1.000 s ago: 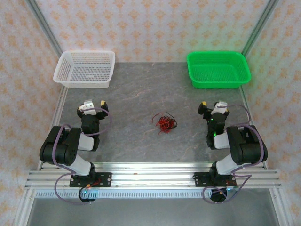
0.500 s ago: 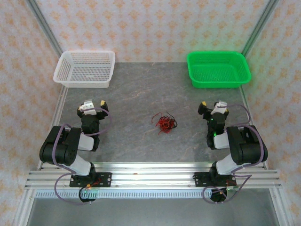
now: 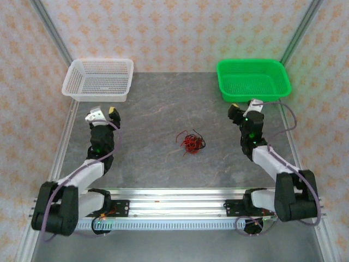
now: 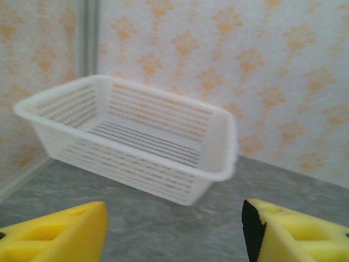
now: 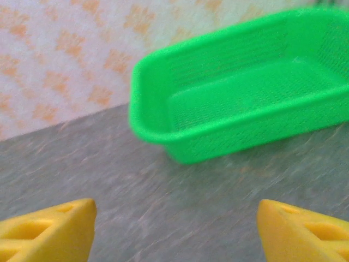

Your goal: Untangle the cables

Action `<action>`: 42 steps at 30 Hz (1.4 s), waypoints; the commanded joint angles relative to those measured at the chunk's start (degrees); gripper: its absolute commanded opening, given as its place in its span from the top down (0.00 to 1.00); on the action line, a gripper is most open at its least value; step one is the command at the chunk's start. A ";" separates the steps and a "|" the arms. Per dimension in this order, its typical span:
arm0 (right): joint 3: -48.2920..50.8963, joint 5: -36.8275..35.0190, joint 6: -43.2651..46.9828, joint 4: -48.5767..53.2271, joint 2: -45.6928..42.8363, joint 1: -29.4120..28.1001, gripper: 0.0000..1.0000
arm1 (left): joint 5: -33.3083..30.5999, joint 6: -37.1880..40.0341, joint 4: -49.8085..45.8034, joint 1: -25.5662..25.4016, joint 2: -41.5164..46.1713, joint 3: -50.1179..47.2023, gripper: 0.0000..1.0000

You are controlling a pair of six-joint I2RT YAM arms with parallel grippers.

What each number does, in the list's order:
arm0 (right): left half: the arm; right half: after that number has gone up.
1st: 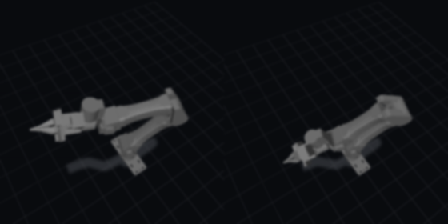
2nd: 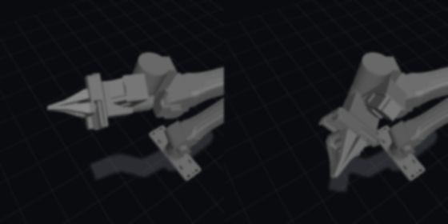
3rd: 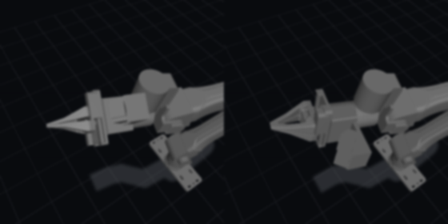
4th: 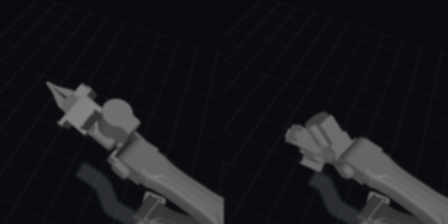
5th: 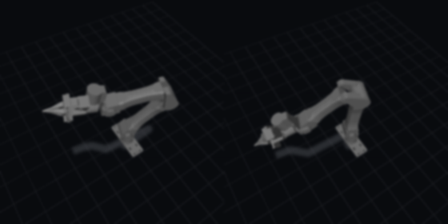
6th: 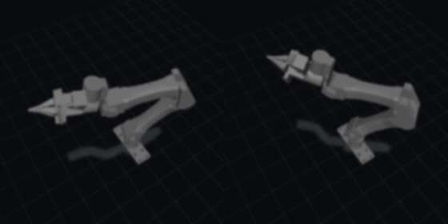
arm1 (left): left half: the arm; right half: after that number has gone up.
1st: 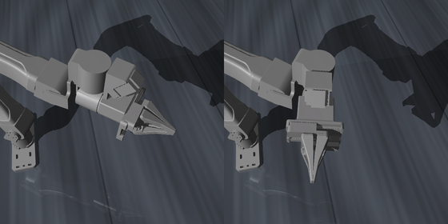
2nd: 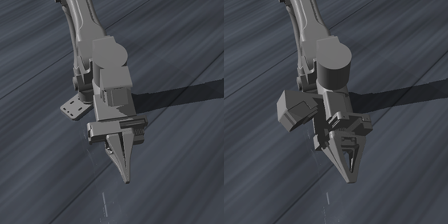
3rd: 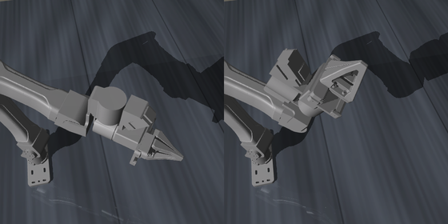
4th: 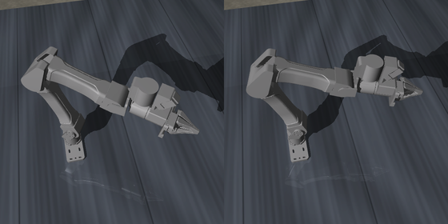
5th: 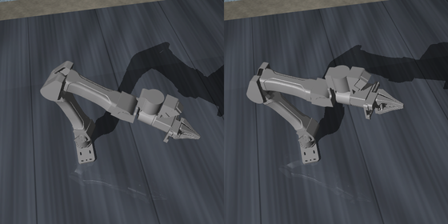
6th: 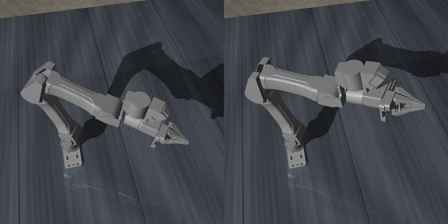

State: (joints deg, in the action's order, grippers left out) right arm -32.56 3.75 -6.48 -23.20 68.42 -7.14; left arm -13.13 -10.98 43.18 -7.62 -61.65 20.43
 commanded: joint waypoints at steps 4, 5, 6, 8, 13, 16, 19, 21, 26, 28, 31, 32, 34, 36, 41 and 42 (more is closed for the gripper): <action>-7.14 11.35 -11.92 35.56 -6.91 -7.91 0.19 | 3.03 -11.74 -22.10 -8.58 5.27 5.97 0.34; -7.26 12.87 -13.08 37.59 -8.26 -9.64 0.18 | 3.83 -12.60 -23.56 -10.27 6.01 6.18 0.34; -6.95 13.93 -14.49 38.92 -9.62 -11.37 0.18 | 4.31 -13.53 -24.93 -12.02 6.87 6.29 0.34; -5.48 16.27 -17.67 39.90 -12.00 -13.72 0.17 | 5.01 -14.59 -26.37 -15.13 8.46 5.95 0.34; 0.39 21.11 -24.85 36.47 -14.03 -18.18 0.18 | 5.79 -15.81 -31.20 -21.12 10.83 6.55 0.34; 3.23 20.50 -26.59 33.73 -13.14 -21.14 0.21 | 6.36 -16.08 -32.42 -22.94 11.61 6.48 0.34; 5.40 19.59 -27.01 30.56 -10.81 -22.82 0.26 | 6.45 -16.18 -32.72 -24.14 11.90 6.47 0.34; 6.46 18.69 -26.87 27.71 -8.61 -23.59 0.28 | 6.62 -16.04 -32.65 -24.63 11.85 6.77 0.34; 7.35 17.88 -25.40 19.40 -1.77 -24.24 0.35 | 6.93 -15.43 -32.69 -25.16 11.42 8.08 0.34; 7.00 17.34 -24.85 16.63 1.89 -24.33 0.38 | 6.98 -15.17 -32.85 -25.19 11.37 8.46 0.34; 6.28 16.15 -24.09 13.51 5.82 -24.42 0.42 | 7.15 -15.12 -33.32 -25.34 11.63 8.59 0.34; 6.17 15.79 -23.77 12.39 6.84 -24.42 0.43 | 7.27 -15.11 -33.49 -25.34 11.79 8.58 0.33; 5.97 15.18 -23.38 10.68 8.54 -24.44 0.44 | 7.24 -15.11 -33.73 -25.34 12.14 8.42 0.33; 5.84 14.65 -22.95 8.87 10.21 -24.50 0.47 | 7.31 -15.04 -33.93 -25.43 12.41 8.32 0.33; 6.60 14.86 -21.70 2.17 14.12 -24.50 0.51 | 7.74 -14.52 -34.38 -25.43 12.60 8.75 0.33; 6.75 15.01 -21.50 0.85 14.74 -24.50 0.52 | 7.88 -14.42 -34.39 -25.48 12.60 8.80 0.33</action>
State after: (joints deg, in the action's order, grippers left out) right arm -25.71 20.38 -29.74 -14.83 81.47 -31.20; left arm -6.20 -26.04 9.78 -32.64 -49.95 27.33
